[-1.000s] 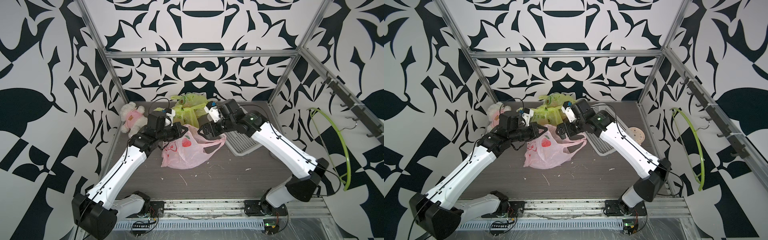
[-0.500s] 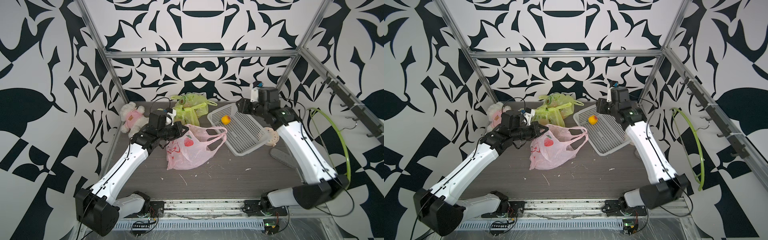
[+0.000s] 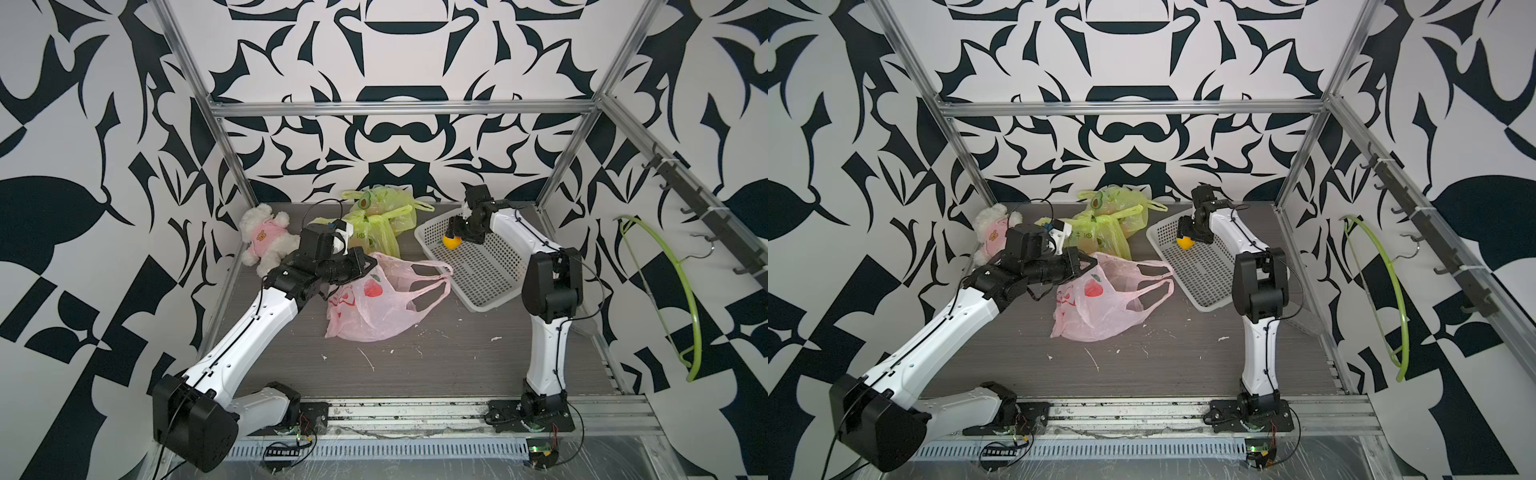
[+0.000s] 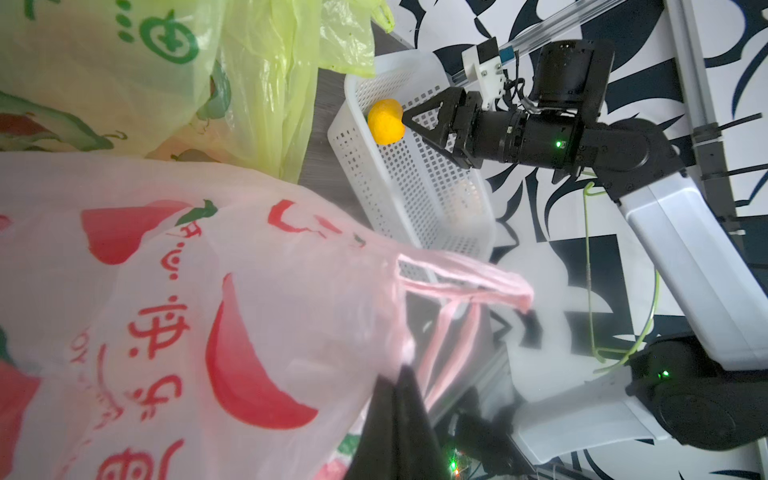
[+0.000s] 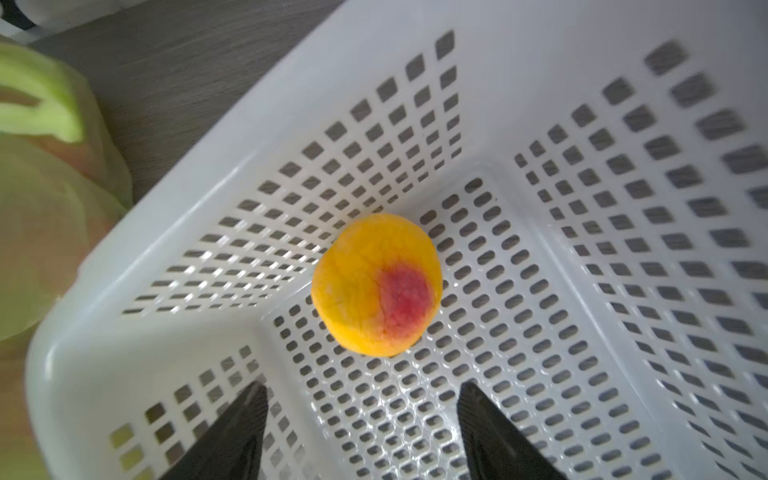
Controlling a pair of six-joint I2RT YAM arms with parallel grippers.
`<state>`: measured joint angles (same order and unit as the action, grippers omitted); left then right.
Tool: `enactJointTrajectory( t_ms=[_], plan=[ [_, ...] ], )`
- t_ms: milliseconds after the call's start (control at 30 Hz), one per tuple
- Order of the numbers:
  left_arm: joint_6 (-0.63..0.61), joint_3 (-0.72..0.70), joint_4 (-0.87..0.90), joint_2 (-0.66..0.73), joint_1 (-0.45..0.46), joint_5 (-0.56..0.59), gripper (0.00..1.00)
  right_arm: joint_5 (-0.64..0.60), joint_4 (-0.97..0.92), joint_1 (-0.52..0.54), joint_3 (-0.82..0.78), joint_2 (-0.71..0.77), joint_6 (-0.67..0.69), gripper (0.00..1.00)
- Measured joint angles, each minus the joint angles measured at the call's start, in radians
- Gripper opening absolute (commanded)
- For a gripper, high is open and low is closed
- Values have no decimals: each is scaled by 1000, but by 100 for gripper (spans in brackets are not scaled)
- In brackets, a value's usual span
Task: Place the peach into a plastic bag & tie a knot
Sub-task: Pick up the peach from the basket.
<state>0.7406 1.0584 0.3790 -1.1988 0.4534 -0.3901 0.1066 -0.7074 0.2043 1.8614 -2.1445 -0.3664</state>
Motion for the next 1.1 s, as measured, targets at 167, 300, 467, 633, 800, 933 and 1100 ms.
enactJointTrajectory(
  t_ms=[167,300,467,633,800,933,1100],
  plan=[
    [0,-31,-2,0,0,-1,0,-8,-14,0,93,-89,-5,76],
    [0,-34,-2,1,0,-1,0,-16,-30,0,172,-160,-11,77],
    [0,-34,-2,2,0,-4,0,-26,-52,0,238,-233,-18,71],
    [0,-34,-1,2,0,-5,0,-27,-50,-1,238,-243,-27,50],
    [1,-34,-1,2,0,-4,0,-11,-9,0,79,-129,-24,36],
    [3,-34,-1,2,0,-5,0,37,31,16,-150,114,-18,33],
    [3,-33,-1,2,0,-3,0,120,90,132,-385,523,-4,34]
  ],
)
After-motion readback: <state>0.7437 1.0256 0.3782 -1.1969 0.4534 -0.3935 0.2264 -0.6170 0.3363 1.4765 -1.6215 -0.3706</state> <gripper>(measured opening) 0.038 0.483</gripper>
